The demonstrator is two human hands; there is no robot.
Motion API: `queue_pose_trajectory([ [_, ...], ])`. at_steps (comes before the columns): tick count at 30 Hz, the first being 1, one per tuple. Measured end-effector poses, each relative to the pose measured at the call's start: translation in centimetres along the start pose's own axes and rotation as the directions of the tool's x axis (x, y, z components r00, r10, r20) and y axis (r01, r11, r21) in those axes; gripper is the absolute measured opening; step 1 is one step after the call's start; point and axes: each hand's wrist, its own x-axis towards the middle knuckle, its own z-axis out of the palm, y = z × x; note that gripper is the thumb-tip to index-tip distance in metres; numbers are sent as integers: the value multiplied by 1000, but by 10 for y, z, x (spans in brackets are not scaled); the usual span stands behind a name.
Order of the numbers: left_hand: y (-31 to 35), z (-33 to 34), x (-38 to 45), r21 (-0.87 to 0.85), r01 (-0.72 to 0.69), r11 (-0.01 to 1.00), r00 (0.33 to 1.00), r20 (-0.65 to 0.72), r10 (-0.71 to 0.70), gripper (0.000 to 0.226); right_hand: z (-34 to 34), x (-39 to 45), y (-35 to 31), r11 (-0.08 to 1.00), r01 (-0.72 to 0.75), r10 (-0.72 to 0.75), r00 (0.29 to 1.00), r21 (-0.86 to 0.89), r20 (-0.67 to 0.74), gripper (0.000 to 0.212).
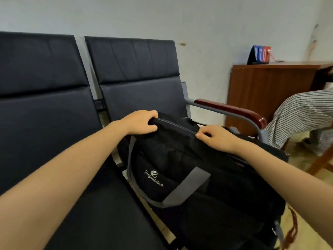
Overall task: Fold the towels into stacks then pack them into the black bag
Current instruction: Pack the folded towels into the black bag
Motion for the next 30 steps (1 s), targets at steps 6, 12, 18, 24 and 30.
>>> queue_pose_trajectory([
  [6,-22,1,17,544,-41,838,995,-58,86,27,10,9,8,997,-53,52,998,-62,-28,32],
  [12,-33,9,34,581,69,811,990,-143,18,32,11,5,20,994,-110,110,994,0,-8,35],
  [18,-10,22,64,324,188,927,937,-343,-70,28,5,-6,28,973,-180,186,982,144,-29,41],
  [24,10,53,77,-74,335,939,873,-351,-339,19,7,-8,37,976,-212,215,971,38,-102,40],
  [30,49,62,61,-272,129,954,947,-250,-199,28,1,-1,41,944,-278,290,956,180,-46,46],
])
